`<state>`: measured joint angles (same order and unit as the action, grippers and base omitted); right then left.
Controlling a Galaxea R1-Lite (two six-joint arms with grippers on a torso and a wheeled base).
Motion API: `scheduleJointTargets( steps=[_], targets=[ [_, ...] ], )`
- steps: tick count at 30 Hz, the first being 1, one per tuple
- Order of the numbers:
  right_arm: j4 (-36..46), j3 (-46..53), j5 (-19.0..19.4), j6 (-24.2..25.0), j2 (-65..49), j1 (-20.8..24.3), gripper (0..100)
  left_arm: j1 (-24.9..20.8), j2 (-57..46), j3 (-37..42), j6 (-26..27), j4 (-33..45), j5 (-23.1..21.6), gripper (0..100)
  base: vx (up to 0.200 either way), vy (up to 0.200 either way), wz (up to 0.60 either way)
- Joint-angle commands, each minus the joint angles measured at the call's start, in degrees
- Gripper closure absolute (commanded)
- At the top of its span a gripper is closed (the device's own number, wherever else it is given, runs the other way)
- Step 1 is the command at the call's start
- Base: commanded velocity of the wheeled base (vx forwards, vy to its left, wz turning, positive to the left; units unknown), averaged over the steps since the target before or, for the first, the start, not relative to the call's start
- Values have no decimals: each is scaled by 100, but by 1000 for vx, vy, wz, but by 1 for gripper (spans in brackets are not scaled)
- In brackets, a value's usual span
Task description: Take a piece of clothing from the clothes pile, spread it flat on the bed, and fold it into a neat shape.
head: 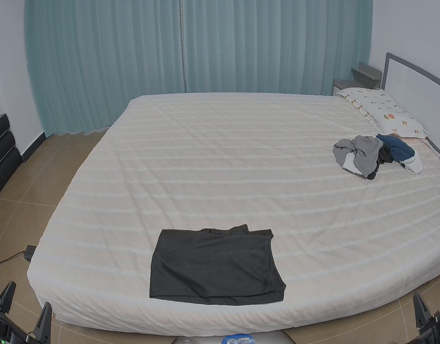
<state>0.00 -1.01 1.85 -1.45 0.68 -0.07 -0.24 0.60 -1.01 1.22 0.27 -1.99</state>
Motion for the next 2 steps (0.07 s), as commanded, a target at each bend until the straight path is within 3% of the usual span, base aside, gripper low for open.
scheduleJointTargets(
  steps=[1, 2],
  targets=[
    [0, 101, -10, 40, -68, -1, 0, -2, -60, 101, -34, 0, 49, 0, 0, 0, 0],
    [0, 101, -10, 40, -68, -1, 0, -2, -60, 101, -34, 0, 49, 0, 0, 0, 0]
  ],
)
